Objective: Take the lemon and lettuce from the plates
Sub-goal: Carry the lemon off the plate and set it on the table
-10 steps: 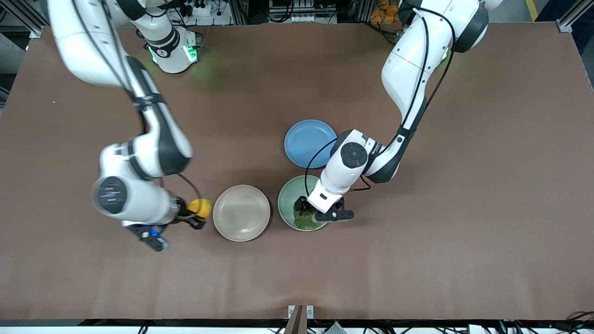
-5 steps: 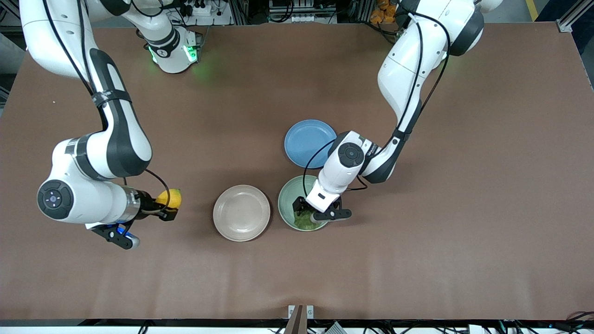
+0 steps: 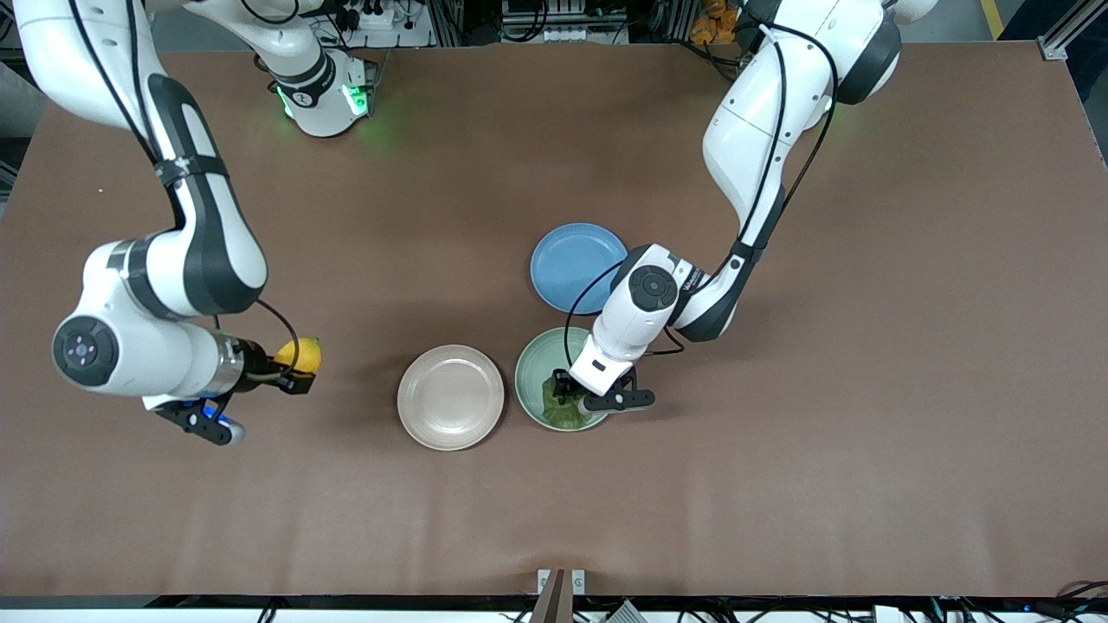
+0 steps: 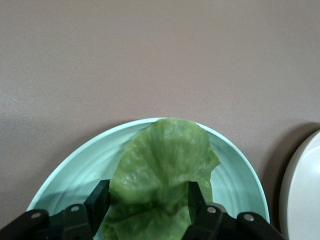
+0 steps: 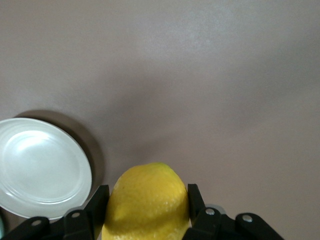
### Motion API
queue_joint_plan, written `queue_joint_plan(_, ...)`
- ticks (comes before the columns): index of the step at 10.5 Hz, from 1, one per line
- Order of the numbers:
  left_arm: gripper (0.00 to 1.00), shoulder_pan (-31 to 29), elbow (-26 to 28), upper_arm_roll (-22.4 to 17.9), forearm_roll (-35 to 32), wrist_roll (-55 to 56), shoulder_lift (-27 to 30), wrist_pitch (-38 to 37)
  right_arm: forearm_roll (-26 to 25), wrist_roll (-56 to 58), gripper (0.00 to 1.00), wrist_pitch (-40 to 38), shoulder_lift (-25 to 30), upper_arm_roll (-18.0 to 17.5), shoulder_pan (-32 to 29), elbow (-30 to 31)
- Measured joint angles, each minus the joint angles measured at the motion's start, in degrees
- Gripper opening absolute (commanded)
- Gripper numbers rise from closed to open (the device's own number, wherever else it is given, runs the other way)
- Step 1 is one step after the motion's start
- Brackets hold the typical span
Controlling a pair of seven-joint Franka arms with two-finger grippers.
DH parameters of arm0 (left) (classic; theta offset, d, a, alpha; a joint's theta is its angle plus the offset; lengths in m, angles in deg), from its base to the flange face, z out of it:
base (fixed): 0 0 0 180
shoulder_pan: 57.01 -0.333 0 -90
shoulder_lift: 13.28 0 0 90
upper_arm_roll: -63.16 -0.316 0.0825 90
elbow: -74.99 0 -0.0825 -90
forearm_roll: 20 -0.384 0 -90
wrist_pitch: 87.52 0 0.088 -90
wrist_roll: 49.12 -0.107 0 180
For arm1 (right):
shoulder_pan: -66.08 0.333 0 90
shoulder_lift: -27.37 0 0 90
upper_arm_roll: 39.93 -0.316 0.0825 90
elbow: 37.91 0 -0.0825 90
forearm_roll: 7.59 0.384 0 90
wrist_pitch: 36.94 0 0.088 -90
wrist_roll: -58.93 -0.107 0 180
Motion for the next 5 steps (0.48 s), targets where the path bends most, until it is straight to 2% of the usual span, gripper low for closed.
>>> queue_joint_plan(3,0.17,0.07,-0.03,-0.44,0.00,0.00,-0.01,0.00,-2.13,2.46,0.15,9.24,5.33,0.18,-0.95,12.17)
queue_joint_plan(5,0.09,0.17,-0.03,-0.50,-0.01,0.00,-0.05,0.00,-3.65,3.87,0.15,15.06,7.01,0.18,-1.44,18.43)
